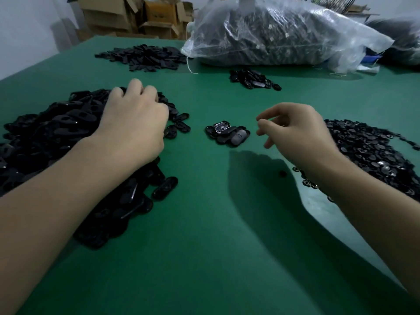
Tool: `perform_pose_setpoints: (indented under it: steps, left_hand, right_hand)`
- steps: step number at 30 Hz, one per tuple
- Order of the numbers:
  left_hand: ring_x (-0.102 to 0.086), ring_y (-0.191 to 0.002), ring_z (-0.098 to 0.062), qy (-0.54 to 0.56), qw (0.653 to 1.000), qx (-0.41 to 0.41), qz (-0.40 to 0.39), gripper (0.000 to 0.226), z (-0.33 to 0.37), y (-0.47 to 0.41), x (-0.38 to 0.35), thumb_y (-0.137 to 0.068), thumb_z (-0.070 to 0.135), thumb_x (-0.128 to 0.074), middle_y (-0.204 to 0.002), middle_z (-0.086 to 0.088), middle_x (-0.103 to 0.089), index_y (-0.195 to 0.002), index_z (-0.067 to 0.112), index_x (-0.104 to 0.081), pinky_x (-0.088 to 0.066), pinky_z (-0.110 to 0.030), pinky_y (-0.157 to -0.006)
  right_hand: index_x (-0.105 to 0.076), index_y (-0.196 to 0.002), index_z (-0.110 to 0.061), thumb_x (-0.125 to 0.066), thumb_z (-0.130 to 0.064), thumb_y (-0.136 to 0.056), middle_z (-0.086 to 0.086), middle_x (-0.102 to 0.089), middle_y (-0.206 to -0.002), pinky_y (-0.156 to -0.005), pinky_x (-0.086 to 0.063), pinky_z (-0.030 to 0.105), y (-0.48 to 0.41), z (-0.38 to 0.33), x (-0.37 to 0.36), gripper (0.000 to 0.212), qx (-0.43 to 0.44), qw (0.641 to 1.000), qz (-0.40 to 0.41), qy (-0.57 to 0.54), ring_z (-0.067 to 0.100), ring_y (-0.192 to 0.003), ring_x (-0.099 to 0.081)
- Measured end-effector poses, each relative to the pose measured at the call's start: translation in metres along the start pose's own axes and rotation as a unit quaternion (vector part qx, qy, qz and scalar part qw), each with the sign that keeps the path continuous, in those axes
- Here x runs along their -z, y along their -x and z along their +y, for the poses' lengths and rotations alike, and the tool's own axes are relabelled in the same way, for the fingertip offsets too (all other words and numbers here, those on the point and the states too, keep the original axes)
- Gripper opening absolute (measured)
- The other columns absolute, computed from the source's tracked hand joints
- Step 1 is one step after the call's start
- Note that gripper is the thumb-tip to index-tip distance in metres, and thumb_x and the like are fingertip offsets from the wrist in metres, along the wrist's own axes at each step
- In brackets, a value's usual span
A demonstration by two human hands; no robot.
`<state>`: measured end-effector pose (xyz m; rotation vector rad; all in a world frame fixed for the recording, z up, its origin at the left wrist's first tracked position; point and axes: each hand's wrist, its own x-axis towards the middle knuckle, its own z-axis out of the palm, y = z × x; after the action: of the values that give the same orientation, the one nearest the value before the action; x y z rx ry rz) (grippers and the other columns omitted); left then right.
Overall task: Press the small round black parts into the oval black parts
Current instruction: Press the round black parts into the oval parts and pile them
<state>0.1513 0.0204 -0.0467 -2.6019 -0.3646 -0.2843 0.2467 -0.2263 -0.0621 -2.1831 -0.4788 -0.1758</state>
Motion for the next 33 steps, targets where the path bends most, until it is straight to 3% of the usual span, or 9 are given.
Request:
perform_pose_setpoints:
  steps: [4, 8, 11, 17, 22, 26, 33]
  left_hand:
    - [-0.045, -0.126, -0.034, 0.006, 0.999, 0.025, -0.047, 0.043, -0.013, -0.004, 0.001, -0.095, 0.044, -0.067, -0.131, -0.009, -0.056, -0.129, 0.018, -0.065, -0.044, -0.048, -0.097]
    - [-0.058, -0.107, -0.033, 0.058, 0.997, 0.036, -0.035, 0.02, -0.012, -0.002, -0.001, -0.093, 0.017, -0.072, -0.112, -0.009, -0.063, -0.113, 0.013, -0.071, -0.055, -0.045, -0.077]
    - [-0.064, -0.098, -0.034, 0.071, 0.996, 0.035, -0.03, 0.021, -0.01, -0.003, -0.004, -0.088, 0.003, -0.073, -0.105, -0.01, -0.069, -0.106, 0.013, -0.074, -0.059, -0.046, -0.077]
    - [-0.066, -0.111, -0.036, 0.147, 0.989, 0.008, 0.002, 0.048, -0.009, -0.007, -0.012, -0.086, -0.008, -0.07, -0.118, -0.009, -0.072, -0.123, 0.022, -0.072, -0.057, -0.049, -0.092]
    - [-0.065, -0.11, -0.032, 0.203, 0.979, -0.004, 0.028, 0.047, -0.004, -0.005, -0.004, -0.088, -0.009, -0.068, -0.118, -0.006, -0.07, -0.12, 0.025, -0.07, -0.056, -0.048, -0.095]
    - [-0.068, -0.106, -0.031, 0.247, 0.967, 0.001, 0.062, 0.05, 0.001, -0.002, 0.008, -0.087, -0.013, -0.067, -0.115, -0.006, -0.072, -0.12, 0.025, -0.07, -0.057, -0.047, -0.094]
    - [-0.069, -0.105, -0.03, 0.28, 0.954, -0.003, 0.103, 0.056, 0.008, 0.001, 0.017, -0.085, -0.016, -0.065, -0.111, -0.006, -0.073, -0.124, 0.023, -0.069, -0.058, -0.047, -0.092]
  right_hand:
    - [-0.074, -0.1, -0.029, -0.07, -0.027, -0.093, -0.014, -0.068, -0.086, -0.066, -0.051, 0.029, 0.013, 0.006, 0.029, 0.009, 0.035, 0.976, -0.066, 0.204, 0.008, -0.073, -0.063]
    - [-0.071, -0.097, -0.03, -0.075, -0.043, -0.088, -0.013, -0.064, -0.08, -0.068, -0.052, 0.034, 0.029, 0.009, 0.039, 0.017, 0.05, 0.95, -0.098, 0.292, 0.007, -0.073, -0.059]
    - [-0.072, -0.099, -0.026, -0.078, -0.046, -0.085, -0.01, -0.065, -0.08, -0.076, -0.056, 0.036, 0.031, 0.011, 0.041, 0.025, 0.035, 0.944, -0.132, 0.3, 0.009, -0.075, -0.062]
    - [-0.075, -0.084, -0.029, -0.079, -0.033, -0.087, -0.01, -0.067, -0.079, -0.079, -0.057, 0.039, 0.03, 0.014, 0.036, 0.007, 0.047, 0.953, -0.112, 0.278, 0.011, -0.078, -0.063]
    - [-0.08, -0.09, -0.023, -0.075, -0.03, -0.091, -0.007, -0.07, -0.082, -0.079, -0.054, 0.036, 0.03, 0.018, 0.031, 0.008, 0.081, 0.956, -0.08, 0.27, 0.013, -0.079, -0.062]
    - [-0.078, -0.091, -0.027, -0.075, -0.04, -0.089, -0.012, -0.066, -0.079, -0.078, -0.056, 0.039, 0.031, 0.017, 0.035, 0.013, 0.089, 0.953, -0.106, 0.27, 0.009, -0.077, -0.061]
    - [-0.077, -0.088, -0.028, -0.079, -0.032, -0.086, -0.011, -0.065, -0.082, -0.076, -0.055, 0.037, 0.031, 0.018, 0.038, 0.004, 0.099, 0.953, -0.108, 0.265, 0.006, -0.077, -0.058]
